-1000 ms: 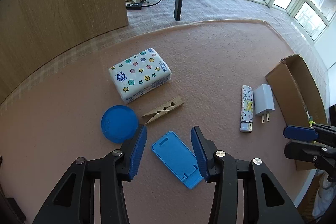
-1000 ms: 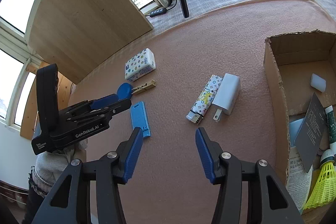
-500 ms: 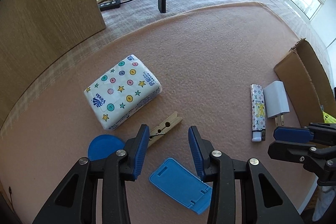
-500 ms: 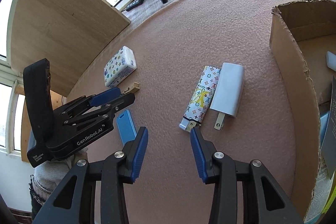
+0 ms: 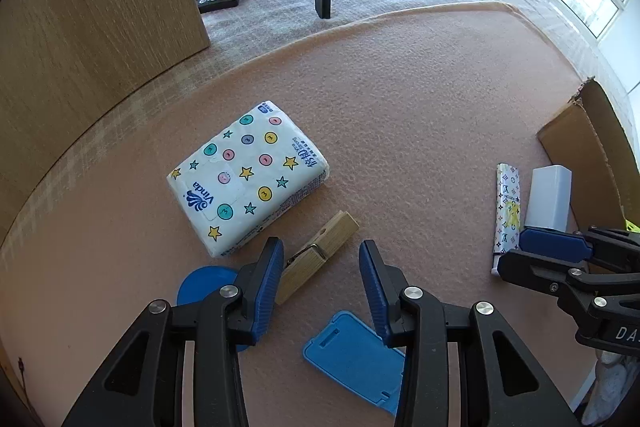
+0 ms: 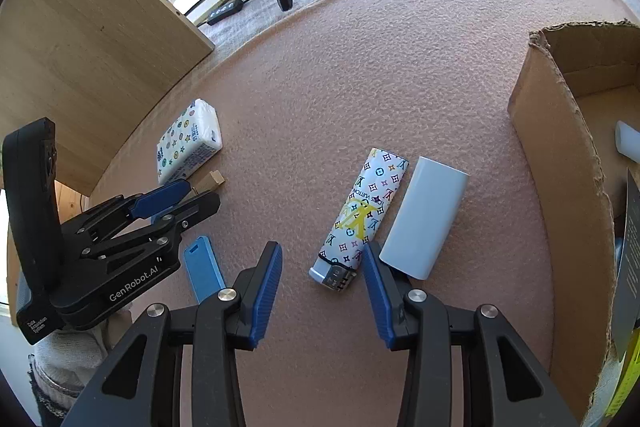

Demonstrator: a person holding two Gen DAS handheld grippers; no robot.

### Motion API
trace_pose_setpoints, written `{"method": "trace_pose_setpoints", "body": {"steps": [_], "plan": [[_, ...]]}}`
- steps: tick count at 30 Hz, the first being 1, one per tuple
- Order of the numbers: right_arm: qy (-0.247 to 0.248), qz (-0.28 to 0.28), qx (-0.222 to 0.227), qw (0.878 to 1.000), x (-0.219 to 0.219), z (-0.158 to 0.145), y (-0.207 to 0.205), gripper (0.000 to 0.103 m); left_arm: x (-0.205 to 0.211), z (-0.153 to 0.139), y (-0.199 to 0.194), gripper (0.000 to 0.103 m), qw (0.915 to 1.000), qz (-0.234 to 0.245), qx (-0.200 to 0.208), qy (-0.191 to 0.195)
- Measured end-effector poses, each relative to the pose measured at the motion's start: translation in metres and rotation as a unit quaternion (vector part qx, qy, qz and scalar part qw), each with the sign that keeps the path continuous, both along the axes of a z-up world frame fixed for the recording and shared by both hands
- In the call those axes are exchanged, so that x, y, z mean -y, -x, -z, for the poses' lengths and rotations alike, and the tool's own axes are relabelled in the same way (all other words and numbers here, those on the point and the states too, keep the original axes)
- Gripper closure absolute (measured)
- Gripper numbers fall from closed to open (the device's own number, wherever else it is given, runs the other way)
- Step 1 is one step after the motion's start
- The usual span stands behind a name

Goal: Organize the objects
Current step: 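Grasp the patterned lighter with the right gripper while the left grasps the wooden clothespin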

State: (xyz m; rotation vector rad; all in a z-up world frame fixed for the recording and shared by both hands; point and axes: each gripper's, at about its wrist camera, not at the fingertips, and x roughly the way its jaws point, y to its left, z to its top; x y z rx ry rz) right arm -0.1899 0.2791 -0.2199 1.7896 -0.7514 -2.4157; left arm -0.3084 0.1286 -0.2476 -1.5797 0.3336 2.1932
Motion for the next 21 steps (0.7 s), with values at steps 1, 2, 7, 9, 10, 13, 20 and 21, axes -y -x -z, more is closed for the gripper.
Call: {"method": "trace_pose_setpoints", "body": {"steps": [1, 2, 7, 9, 10, 13, 20, 21], "plan": [[-0.004, -0.002, 0.000, 1.000, 0.002, 0.000, 0.001, 0.065, -0.001, 0.002, 0.000, 0.060, 1.0000, 0.000, 0.002, 0.002], [-0.009, -0.004, -0.001, 1.000, 0.004, 0.001, 0.001, 0.065, -0.002, 0.004, 0.001, 0.060, 1.0000, 0.001, 0.003, 0.004], [-0.033, -0.010, -0.004, 0.999, 0.013, 0.006, 0.005, 0.065, -0.001, 0.004, 0.002, 0.075, 1.0000, -0.005, 0.002, -0.003], [-0.033, -0.002, -0.004, 0.999, 0.013, 0.006, 0.007, 0.065, 0.002, 0.004, 0.003, 0.086, 0.9999, -0.010, 0.005, -0.010], [-0.031, 0.002, -0.005, 0.999, 0.013, 0.007, 0.008, 0.066, 0.003, 0.004, 0.003, 0.088, 0.9998, -0.012, 0.006, -0.012], [-0.053, 0.005, -0.012, 0.999, 0.015, 0.008, 0.010, 0.080, 0.005, 0.005, 0.000, 0.089, 0.9998, -0.010, 0.006, -0.014], [-0.033, -0.016, -0.018, 0.999, 0.011, 0.010, 0.008, 0.088, 0.005, 0.006, -0.007, 0.089, 0.9998, -0.006, 0.003, -0.017], [-0.033, -0.022, -0.019, 0.999, 0.012, 0.010, 0.007, 0.089, 0.006, 0.006, -0.007, 0.089, 0.9998, -0.006, 0.004, -0.018]]}}
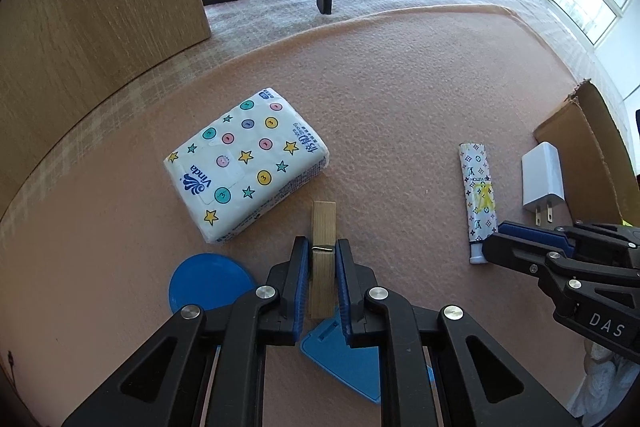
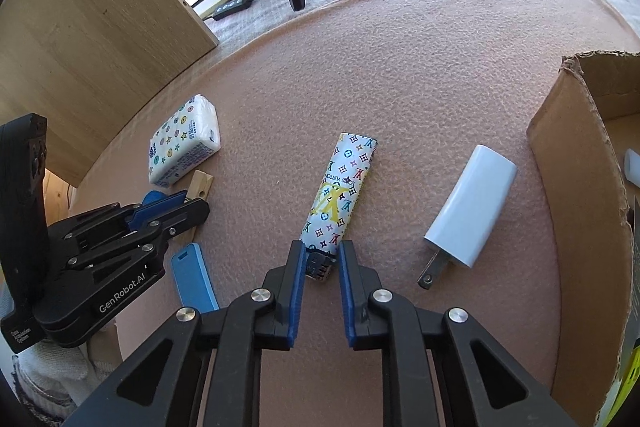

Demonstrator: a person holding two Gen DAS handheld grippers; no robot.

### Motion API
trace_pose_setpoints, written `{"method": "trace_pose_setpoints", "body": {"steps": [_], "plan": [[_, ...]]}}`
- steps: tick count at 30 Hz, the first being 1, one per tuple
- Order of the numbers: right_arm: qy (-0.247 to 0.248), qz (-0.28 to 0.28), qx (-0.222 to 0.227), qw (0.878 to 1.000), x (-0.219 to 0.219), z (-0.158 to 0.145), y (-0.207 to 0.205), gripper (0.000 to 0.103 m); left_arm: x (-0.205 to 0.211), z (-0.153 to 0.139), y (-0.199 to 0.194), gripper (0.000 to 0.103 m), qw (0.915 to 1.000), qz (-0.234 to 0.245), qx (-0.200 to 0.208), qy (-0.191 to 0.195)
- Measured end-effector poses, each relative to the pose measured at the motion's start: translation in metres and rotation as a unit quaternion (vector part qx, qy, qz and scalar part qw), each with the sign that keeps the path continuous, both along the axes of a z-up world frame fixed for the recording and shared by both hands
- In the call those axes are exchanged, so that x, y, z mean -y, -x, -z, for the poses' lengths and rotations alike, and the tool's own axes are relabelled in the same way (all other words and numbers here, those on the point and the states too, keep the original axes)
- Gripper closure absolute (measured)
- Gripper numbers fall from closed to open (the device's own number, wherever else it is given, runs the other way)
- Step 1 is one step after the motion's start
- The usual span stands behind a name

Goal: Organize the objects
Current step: 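Grasp the patterned lighter with the right gripper while the left grasps the wooden clothespin, then carry the lighter and clothespin over the cardboard box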

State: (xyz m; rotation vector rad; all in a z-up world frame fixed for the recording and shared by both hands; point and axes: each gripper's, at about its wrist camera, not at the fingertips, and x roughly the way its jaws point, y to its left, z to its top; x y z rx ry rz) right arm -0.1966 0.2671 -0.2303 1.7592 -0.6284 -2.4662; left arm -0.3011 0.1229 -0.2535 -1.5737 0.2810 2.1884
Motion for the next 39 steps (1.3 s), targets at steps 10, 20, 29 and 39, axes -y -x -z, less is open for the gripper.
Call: {"method": "trace_pose_setpoints", "body": {"steps": [10, 20, 29, 39], "plan": [[-0.018, -0.091, 0.011, 0.996, 0.010, -0.022, 0.004, 0.088, 0.002, -0.001, -0.009, 0.089, 0.9999, -0.003, 0.007, -0.012], [-0.054, -0.073, 0.010, 0.996, 0.016, -0.024, 0.031, 0.072, 0.003, -0.003, -0.012, 0.089, 0.9999, -0.008, 0.007, -0.010], [-0.066, -0.086, -0.003, 0.994, 0.019, -0.024, 0.026, 0.082, 0.009, -0.011, -0.014, 0.089, 0.9997, -0.024, -0.002, -0.010], [-0.011, -0.081, -0.043, 0.996, 0.006, -0.052, -0.006, 0.083, 0.012, -0.047, -0.020, 0.089, 0.9984, -0.040, -0.032, -0.024]]}}
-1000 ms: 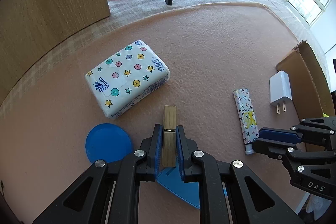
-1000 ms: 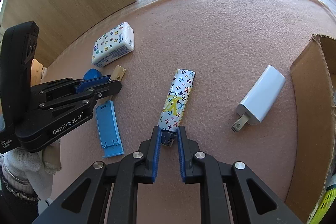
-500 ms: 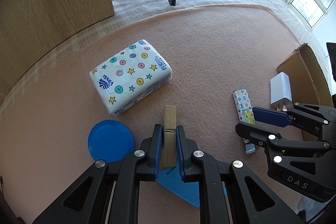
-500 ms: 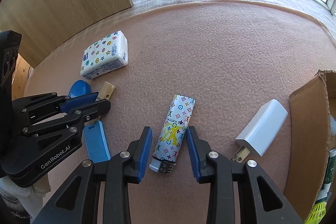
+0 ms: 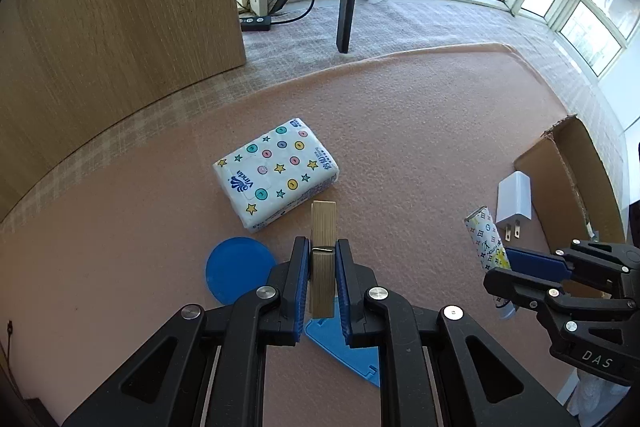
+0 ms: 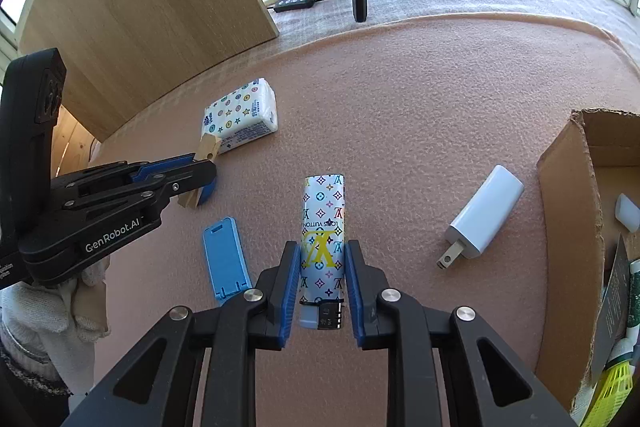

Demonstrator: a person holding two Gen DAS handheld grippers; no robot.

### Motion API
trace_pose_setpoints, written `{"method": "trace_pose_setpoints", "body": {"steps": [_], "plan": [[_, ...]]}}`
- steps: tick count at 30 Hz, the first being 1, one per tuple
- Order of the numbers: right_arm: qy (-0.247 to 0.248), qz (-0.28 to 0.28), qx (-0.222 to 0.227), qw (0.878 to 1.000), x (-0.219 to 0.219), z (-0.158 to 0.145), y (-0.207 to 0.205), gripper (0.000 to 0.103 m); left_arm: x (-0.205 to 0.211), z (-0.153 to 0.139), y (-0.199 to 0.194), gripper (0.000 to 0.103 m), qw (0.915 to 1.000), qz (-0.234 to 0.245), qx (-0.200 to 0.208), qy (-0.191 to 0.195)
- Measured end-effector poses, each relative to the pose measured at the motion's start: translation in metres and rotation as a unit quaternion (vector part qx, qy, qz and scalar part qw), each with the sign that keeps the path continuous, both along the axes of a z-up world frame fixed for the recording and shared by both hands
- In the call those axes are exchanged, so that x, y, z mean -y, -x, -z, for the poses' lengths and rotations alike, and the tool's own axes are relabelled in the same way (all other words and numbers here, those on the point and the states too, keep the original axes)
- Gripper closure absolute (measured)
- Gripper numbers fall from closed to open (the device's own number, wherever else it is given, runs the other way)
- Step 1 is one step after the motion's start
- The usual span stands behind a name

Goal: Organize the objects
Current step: 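Carry the lighter and clothespin over the cardboard box, then lower the lighter and clothespin into the box and open both grippers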

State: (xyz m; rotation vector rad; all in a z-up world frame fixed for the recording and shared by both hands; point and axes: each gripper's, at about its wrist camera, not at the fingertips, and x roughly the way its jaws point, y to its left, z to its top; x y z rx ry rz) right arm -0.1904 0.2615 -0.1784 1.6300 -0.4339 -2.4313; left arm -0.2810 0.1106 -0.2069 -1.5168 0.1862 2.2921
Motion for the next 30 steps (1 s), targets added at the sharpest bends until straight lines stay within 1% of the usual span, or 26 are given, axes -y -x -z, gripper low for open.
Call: {"method": "trace_pose_setpoints", "body": {"steps": [4, 9, 14, 19, 22, 25, 27, 30], "plan": [[0.006, 0.000, -0.026, 1.000, -0.017, -0.021, -0.026, 0.083, -0.011, -0.017, -0.015, 0.089, 0.9997, 0.015, -0.015, -0.010], [0.003, 0.021, -0.046, 0.999, -0.058, -0.037, -0.067, 0.083, -0.044, -0.031, -0.042, 0.089, 0.9981, 0.048, -0.025, -0.029], [-0.013, 0.062, -0.057, 0.996, -0.106, -0.044, -0.105, 0.083, -0.091, -0.040, -0.070, 0.089, 0.9945, 0.088, -0.025, -0.052], [-0.031, 0.103, -0.062, 0.992, -0.153, -0.051, -0.131, 0.083, -0.146, -0.047, -0.098, 0.089, 0.9887, 0.129, -0.020, -0.073], [-0.046, 0.123, -0.065, 0.989, -0.173, -0.054, -0.146, 0.083, -0.180, -0.051, -0.115, 0.089, 0.9843, 0.154, -0.019, -0.085], [-0.046, 0.138, -0.062, 0.987, -0.190, -0.053, -0.158, 0.083, -0.212, -0.052, -0.131, 0.089, 0.9801, 0.174, -0.017, -0.094], [-0.045, 0.146, -0.060, 0.986, -0.199, -0.051, -0.162, 0.083, -0.228, -0.051, -0.139, 0.089, 0.9776, 0.184, -0.008, -0.102], [-0.044, 0.154, -0.059, 0.985, -0.206, -0.050, -0.169, 0.083, -0.246, -0.051, -0.149, 0.089, 0.9757, 0.196, -0.006, -0.099]]}}
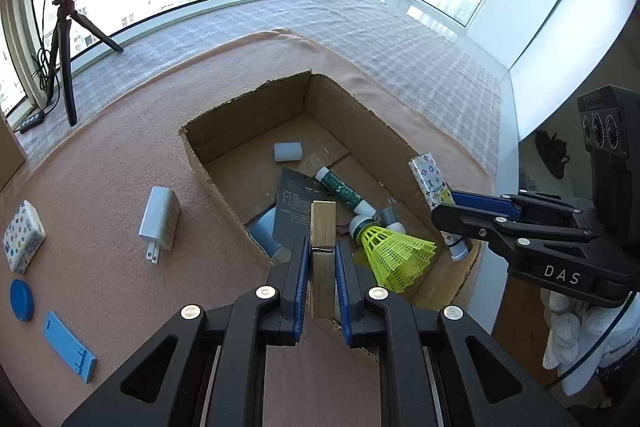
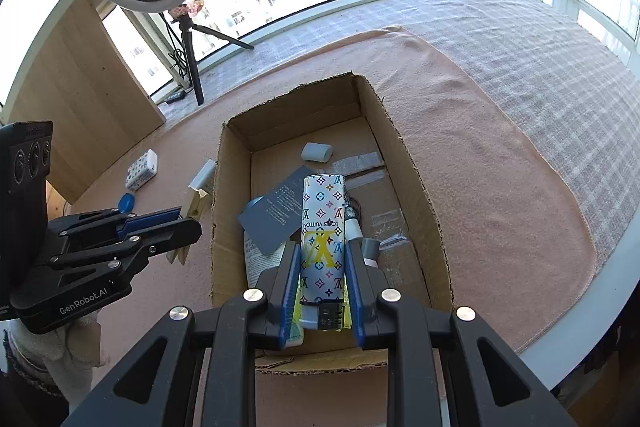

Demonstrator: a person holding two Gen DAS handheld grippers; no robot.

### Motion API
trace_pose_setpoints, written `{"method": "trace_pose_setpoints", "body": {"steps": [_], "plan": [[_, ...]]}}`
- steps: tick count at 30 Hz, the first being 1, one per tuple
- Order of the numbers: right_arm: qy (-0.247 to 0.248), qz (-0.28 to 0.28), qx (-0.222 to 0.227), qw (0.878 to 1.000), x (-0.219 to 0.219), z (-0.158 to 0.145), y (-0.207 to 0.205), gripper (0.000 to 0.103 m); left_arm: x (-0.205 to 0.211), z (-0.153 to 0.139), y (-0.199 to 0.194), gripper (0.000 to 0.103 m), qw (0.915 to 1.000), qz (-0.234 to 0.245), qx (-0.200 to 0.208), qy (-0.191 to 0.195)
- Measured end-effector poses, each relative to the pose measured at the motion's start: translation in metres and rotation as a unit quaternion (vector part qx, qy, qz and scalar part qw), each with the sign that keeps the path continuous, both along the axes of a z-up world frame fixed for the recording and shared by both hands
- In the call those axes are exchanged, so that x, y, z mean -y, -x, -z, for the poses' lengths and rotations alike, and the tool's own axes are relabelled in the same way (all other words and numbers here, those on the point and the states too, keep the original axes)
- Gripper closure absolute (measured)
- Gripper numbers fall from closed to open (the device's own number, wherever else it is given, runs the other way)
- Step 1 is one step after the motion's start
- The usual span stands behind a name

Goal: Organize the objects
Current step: 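Lower the lighter and clothespin into the box and open both grippers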

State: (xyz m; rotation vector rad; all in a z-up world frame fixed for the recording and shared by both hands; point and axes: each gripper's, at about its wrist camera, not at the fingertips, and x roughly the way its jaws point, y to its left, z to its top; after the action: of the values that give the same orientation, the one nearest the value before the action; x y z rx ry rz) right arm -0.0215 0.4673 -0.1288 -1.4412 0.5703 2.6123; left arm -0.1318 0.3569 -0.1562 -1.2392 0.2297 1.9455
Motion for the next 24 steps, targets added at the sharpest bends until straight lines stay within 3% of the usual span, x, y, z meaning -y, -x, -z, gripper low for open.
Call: {"method": "trace_pose_setpoints", "body": {"steps": [7, 8, 9, 10, 11, 13, 24], "plan": [[-0.002, 0.001, 0.006, 1.000, -0.003, 0.005, -0.005, 0.082, -0.011, -0.005, -0.011, 0.087, 0.9999, 0.014, 0.005, -0.003], [-0.002, -0.002, 0.006, 1.000, -0.002, 0.005, -0.006, 0.082, -0.009, -0.006, -0.012, 0.083, 0.9999, 0.014, 0.003, -0.001], [0.000, -0.005, 0.004, 1.000, -0.001, 0.005, -0.006, 0.080, -0.006, -0.007, -0.012, 0.068, 0.9999, 0.010, -0.001, 0.000], [0.001, -0.009, 0.005, 1.000, 0.000, 0.005, -0.005, 0.073, -0.002, -0.009, -0.012, 0.054, 1.0000, 0.007, -0.007, 0.000], [0.000, -0.010, 0.005, 1.000, 0.002, 0.005, -0.005, 0.068, 0.001, -0.010, -0.012, 0.051, 0.9999, 0.002, -0.010, -0.001], [-0.008, -0.008, 0.001, 1.000, 0.005, 0.003, -0.006, 0.052, 0.010, -0.012, -0.009, 0.051, 0.9999, -0.006, -0.009, -0.003], [-0.003, -0.043, -0.010, 0.999, 0.040, -0.005, 0.007, 0.051, 0.075, -0.008, 0.010, 0.051, 0.9972, -0.072, -0.015, 0.015]]}}
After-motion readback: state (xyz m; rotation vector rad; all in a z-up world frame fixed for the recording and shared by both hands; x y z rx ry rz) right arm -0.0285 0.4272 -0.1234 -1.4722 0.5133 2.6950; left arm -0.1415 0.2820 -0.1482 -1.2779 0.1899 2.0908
